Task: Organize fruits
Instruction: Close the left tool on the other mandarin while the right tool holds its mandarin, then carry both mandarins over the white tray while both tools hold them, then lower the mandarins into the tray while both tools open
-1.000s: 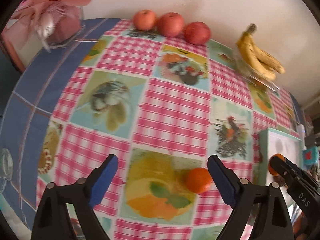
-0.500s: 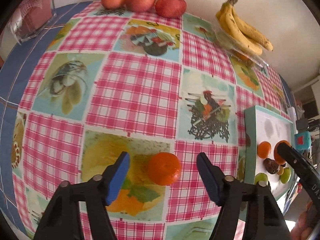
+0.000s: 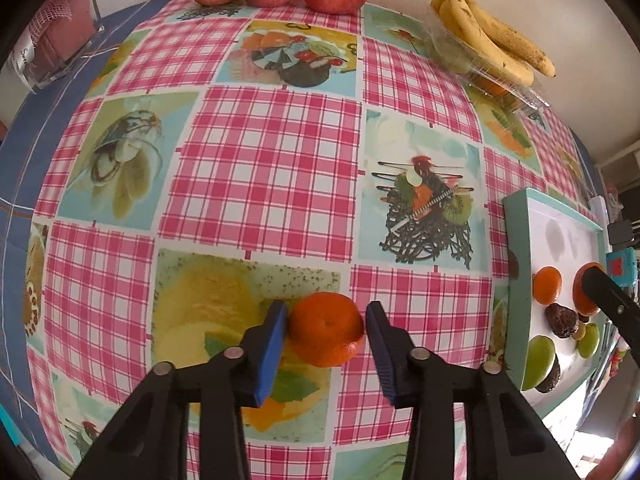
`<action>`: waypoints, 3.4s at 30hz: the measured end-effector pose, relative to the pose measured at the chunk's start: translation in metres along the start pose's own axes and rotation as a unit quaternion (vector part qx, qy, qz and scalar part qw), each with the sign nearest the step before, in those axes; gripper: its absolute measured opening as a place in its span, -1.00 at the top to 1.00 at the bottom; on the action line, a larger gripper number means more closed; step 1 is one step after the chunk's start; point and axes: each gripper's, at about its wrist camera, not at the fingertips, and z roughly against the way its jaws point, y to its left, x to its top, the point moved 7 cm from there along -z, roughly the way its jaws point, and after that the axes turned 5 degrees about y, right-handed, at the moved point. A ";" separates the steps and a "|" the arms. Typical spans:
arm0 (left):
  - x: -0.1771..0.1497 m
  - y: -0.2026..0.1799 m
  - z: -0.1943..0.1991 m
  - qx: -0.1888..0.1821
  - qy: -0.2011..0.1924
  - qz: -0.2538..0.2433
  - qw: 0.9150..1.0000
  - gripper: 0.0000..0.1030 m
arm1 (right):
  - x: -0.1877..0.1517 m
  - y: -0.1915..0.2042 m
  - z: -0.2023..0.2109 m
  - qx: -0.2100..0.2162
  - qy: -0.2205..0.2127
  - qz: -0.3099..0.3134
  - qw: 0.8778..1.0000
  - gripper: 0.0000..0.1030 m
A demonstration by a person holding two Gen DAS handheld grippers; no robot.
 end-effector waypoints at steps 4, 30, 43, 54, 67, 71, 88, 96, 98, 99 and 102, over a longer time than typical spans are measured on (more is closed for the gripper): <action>-0.002 0.001 0.000 0.001 -0.002 -0.001 1.000 0.20 | 0.000 -0.001 0.001 0.003 -0.003 -0.004 1.000 0.27; 0.004 -0.077 0.068 -0.007 -0.098 -0.070 0.993 0.21 | 0.002 -0.085 0.020 -0.005 -0.027 -0.091 0.995 0.27; -0.008 -0.151 0.062 -0.012 -0.097 -0.139 0.986 0.21 | -0.006 -0.156 0.030 -0.016 -0.038 -0.152 0.987 0.27; -0.003 -0.195 0.035 -0.018 -0.090 -0.181 0.979 0.21 | -0.003 -0.173 0.032 -0.001 -0.055 -0.168 0.984 0.27; 0.026 -0.218 0.008 -0.033 -0.131 -0.193 0.972 0.21 | 0.018 -0.185 0.001 -0.003 -0.060 -0.168 0.984 0.27; 0.030 -0.222 -0.006 -0.038 -0.121 -0.196 0.972 0.21 | 0.024 -0.189 -0.016 -0.001 -0.056 -0.171 0.984 0.27; 0.039 -0.225 -0.035 -0.042 -0.100 -0.187 0.976 0.21 | 0.035 -0.183 -0.050 -0.020 -0.042 -0.155 0.987 0.27; 0.040 -0.227 -0.037 -0.038 -0.103 -0.190 0.976 0.21 | 0.035 -0.184 -0.056 -0.027 -0.032 -0.153 0.987 0.27; 0.040 -0.226 -0.036 -0.039 -0.103 -0.190 0.976 0.21 | 0.035 -0.183 -0.056 -0.028 -0.032 -0.152 0.988 0.27; 0.040 -0.226 -0.037 -0.039 -0.102 -0.190 0.976 0.21 | 0.035 -0.184 -0.056 -0.029 -0.032 -0.152 0.987 0.27; 0.040 -0.227 -0.037 -0.037 -0.100 -0.190 0.976 0.21 | 0.035 -0.183 -0.056 -0.028 -0.030 -0.151 0.988 0.27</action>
